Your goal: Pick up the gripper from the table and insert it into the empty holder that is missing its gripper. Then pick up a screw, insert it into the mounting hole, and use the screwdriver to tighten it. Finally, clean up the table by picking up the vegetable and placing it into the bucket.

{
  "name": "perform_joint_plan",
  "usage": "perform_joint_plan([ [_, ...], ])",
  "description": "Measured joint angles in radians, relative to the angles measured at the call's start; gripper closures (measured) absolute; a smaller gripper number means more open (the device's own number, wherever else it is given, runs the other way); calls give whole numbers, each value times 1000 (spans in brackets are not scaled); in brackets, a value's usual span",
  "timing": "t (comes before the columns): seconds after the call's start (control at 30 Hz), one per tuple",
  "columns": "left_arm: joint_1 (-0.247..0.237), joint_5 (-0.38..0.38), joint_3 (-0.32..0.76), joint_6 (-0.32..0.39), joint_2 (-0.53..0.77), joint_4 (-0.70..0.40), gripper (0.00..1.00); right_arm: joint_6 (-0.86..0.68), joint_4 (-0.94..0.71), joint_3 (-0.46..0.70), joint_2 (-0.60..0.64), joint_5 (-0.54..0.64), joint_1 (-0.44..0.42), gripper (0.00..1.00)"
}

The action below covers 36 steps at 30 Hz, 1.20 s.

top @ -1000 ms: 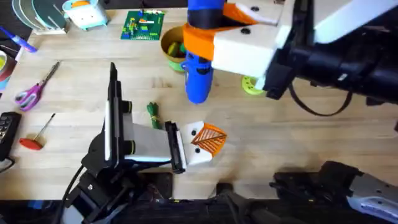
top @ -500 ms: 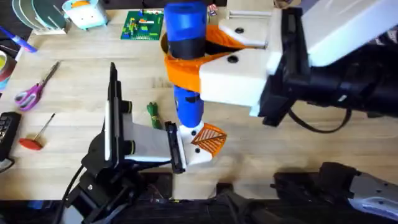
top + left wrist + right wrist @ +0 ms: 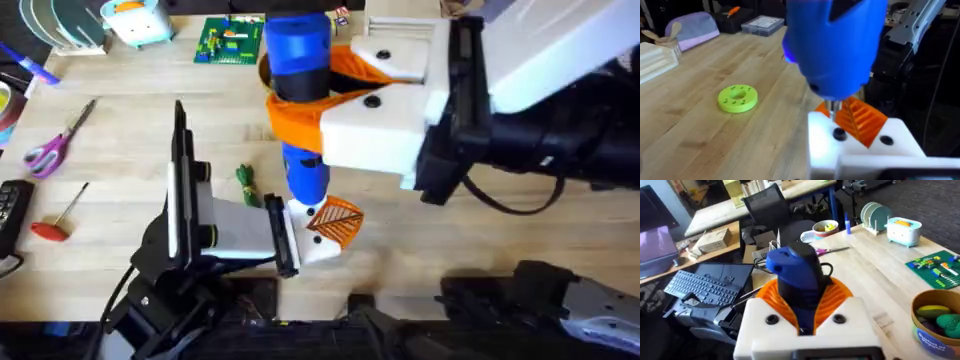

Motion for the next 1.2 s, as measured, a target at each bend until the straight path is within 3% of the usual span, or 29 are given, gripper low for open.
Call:
perform_joint_plan([
  [0.57, 0, -111, 0, 0, 0, 3, 984, -17, 0, 0, 2, 0, 0, 904],
  [1.2, 0, -132, 0, 0, 0, 4, 984, -42, 24, 0, 40, 0, 2, 905],
])
